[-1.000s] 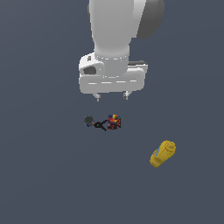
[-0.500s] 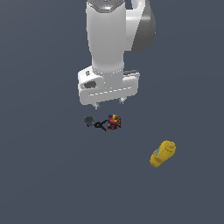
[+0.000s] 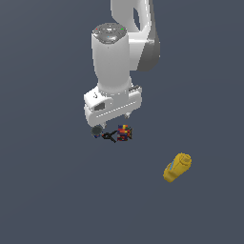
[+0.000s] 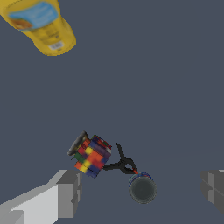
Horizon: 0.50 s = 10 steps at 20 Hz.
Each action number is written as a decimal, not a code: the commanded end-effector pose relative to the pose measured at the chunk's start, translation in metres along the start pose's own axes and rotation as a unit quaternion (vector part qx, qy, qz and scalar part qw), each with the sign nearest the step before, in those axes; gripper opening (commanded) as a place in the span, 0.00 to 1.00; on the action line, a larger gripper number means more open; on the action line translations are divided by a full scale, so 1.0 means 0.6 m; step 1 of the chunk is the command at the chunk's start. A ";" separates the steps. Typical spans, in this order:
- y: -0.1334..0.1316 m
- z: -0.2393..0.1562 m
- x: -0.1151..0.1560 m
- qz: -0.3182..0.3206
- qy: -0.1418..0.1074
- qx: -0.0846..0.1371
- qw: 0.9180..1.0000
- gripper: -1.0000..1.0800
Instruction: Pick up a designated object from a clutter of objects.
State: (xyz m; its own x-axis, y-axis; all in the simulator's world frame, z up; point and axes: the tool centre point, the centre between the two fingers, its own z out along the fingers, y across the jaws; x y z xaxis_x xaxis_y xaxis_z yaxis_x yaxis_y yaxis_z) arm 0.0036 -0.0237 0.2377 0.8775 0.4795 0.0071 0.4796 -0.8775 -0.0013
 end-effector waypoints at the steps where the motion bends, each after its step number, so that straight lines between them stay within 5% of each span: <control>1: 0.004 0.018 -0.005 -0.030 0.000 0.000 1.000 0.96; 10: 0.014 0.082 -0.027 -0.134 -0.001 -0.001 0.991 0.96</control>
State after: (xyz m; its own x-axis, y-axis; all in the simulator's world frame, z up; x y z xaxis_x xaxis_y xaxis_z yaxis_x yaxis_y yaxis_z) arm -0.0049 -0.0367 0.1948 0.7433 0.6689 0.0049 0.6690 -0.7433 0.0009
